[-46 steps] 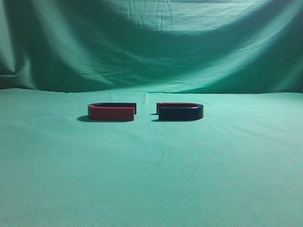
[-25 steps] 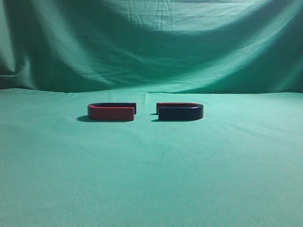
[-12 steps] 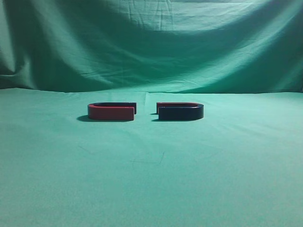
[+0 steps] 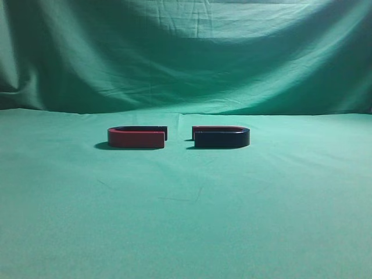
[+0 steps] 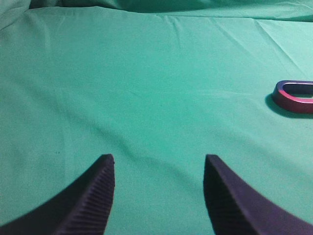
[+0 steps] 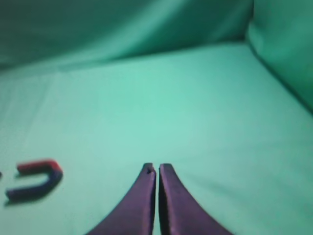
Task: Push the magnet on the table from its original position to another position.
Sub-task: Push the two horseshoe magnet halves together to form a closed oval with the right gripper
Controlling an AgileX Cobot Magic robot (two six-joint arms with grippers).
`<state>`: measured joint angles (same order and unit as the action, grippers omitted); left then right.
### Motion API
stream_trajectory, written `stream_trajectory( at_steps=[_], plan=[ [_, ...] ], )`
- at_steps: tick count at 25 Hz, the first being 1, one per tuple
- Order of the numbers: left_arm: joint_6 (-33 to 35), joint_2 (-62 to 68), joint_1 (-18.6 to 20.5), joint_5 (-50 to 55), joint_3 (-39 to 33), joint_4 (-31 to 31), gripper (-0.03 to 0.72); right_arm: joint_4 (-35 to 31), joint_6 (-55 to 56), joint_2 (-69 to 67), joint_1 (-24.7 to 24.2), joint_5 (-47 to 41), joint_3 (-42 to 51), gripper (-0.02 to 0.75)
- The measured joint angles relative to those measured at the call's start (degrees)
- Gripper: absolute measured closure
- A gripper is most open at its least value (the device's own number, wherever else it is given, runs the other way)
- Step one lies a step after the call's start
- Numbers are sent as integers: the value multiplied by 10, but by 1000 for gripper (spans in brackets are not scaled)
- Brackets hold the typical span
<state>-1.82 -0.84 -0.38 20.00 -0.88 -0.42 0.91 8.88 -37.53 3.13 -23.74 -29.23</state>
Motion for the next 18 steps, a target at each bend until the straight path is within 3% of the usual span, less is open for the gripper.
stream_trajectory(
  at_steps=[5,12,18],
  plan=[
    [0,0,0,0,0,0,316,-33,-8,-154,0,-91,-102,738],
    [0,0,0,0,0,0,316,-113,-120,-285,8,-204,-199,738],
    [0,0,0,0,0,0,316,-125,-134,-400,109,-219,-263,738]
  ],
)
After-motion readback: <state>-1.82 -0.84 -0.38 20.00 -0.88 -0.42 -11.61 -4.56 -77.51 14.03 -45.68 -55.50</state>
